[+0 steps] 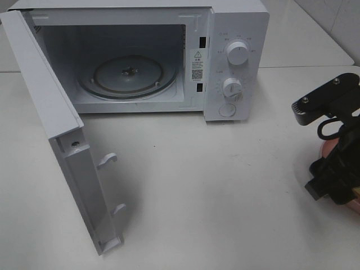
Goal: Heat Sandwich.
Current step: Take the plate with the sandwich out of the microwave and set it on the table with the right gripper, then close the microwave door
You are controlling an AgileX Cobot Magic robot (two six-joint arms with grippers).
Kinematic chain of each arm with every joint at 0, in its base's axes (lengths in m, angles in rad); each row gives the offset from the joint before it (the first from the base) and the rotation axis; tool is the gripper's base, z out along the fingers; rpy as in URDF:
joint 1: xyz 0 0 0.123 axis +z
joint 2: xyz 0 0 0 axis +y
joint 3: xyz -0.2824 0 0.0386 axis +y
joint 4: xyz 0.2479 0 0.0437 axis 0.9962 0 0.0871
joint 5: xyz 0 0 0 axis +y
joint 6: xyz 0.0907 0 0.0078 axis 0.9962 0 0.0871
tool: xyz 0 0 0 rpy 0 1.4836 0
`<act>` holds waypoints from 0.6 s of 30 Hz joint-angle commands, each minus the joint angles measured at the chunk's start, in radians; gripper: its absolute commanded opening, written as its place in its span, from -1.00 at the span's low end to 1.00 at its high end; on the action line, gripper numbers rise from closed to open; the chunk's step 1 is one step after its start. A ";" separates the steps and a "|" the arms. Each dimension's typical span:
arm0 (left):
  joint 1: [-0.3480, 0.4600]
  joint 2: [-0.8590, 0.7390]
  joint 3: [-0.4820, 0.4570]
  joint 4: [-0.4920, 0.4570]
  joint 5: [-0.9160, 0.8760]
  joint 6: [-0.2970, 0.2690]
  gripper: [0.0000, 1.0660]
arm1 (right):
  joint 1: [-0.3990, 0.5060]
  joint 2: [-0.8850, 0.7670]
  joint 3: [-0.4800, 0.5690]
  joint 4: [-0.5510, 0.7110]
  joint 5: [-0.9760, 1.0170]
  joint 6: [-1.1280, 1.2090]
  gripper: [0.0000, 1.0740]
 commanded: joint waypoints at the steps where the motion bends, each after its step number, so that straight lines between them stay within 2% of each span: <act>1: 0.002 -0.025 0.004 0.003 -0.014 -0.005 0.90 | 0.000 -0.104 -0.001 0.081 0.016 -0.074 0.46; 11: 0.002 -0.025 0.004 0.003 -0.014 -0.005 0.90 | 0.001 -0.329 -0.001 0.208 0.092 -0.163 0.46; 15: 0.002 -0.025 0.004 0.003 -0.014 -0.005 0.90 | 0.002 -0.463 -0.001 0.339 0.169 -0.254 0.45; 18: 0.002 -0.025 0.004 0.003 -0.014 -0.005 0.90 | 0.002 -0.504 -0.001 0.367 0.194 -0.273 0.45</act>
